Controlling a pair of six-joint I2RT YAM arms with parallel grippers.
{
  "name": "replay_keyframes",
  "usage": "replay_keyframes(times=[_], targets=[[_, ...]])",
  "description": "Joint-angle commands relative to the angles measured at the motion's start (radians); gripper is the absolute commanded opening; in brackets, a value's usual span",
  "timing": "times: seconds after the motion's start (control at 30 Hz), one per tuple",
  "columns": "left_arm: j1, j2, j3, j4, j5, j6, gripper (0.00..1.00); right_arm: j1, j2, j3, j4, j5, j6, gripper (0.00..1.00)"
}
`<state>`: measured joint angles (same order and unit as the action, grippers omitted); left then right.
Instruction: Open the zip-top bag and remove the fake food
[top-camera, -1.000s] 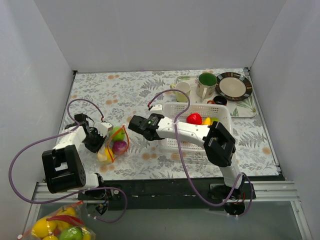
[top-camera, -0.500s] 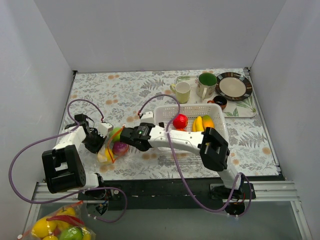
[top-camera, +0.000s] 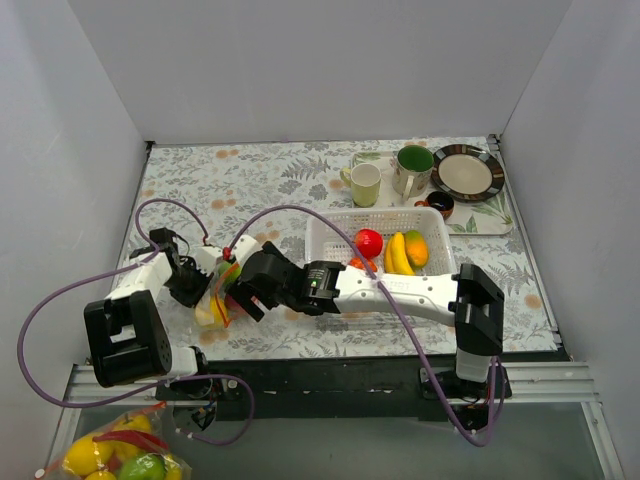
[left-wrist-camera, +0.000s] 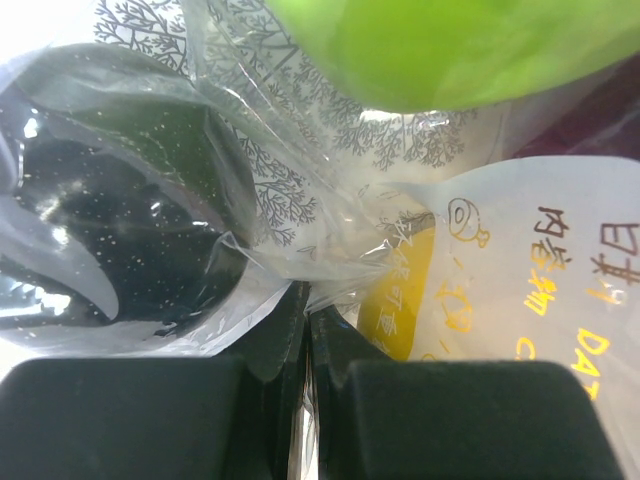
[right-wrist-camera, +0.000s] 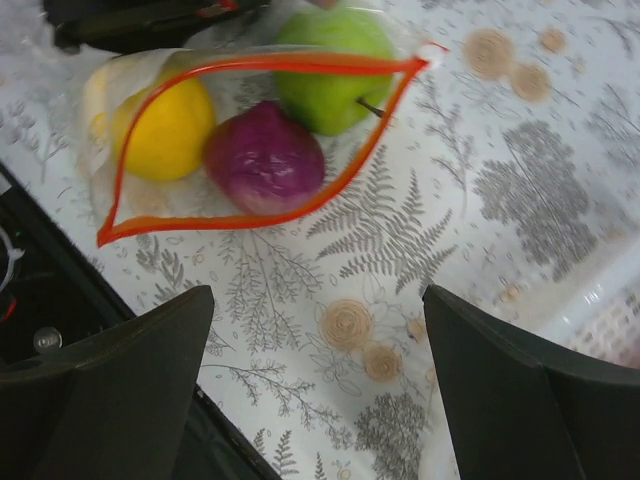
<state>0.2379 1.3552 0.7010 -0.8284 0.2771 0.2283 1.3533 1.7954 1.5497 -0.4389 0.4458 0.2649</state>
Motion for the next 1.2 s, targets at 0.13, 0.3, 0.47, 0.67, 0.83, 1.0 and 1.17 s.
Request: replay_keyframes(times=[0.13, 0.3, 0.47, 0.67, 0.83, 1.0, 1.17], targets=[[-0.002, -0.018, -0.009, -0.006, -0.004, 0.003, 0.00, -0.006, 0.022, -0.068, 0.296, -0.323, -0.260, 0.91], [0.000, -0.025, -0.015, -0.008, -0.003, 0.003, 0.00, -0.020, 0.094, -0.028, 0.327, -0.384, -0.253, 0.96], [0.000, -0.039, -0.014, -0.017, 0.000, 0.002, 0.00, -0.045, 0.191, 0.016, 0.335, -0.366, -0.230, 0.99], [0.000, -0.053, -0.009, -0.032, 0.004, 0.009, 0.00, -0.063, 0.272, 0.047, 0.365, -0.354, -0.211, 0.99], [0.000, -0.056, 0.000, -0.040, 0.007, 0.009, 0.00, -0.072, 0.305, 0.030, 0.382, -0.374, -0.181, 0.94], [-0.002, -0.062, 0.000, -0.044, 0.007, 0.011, 0.00, -0.079, 0.272, -0.014, 0.419, -0.387, -0.156, 0.68], [-0.002, -0.070, -0.017, -0.031, -0.010, 0.013, 0.00, -0.079, 0.130, -0.059, 0.396, -0.329, -0.127, 0.50]])
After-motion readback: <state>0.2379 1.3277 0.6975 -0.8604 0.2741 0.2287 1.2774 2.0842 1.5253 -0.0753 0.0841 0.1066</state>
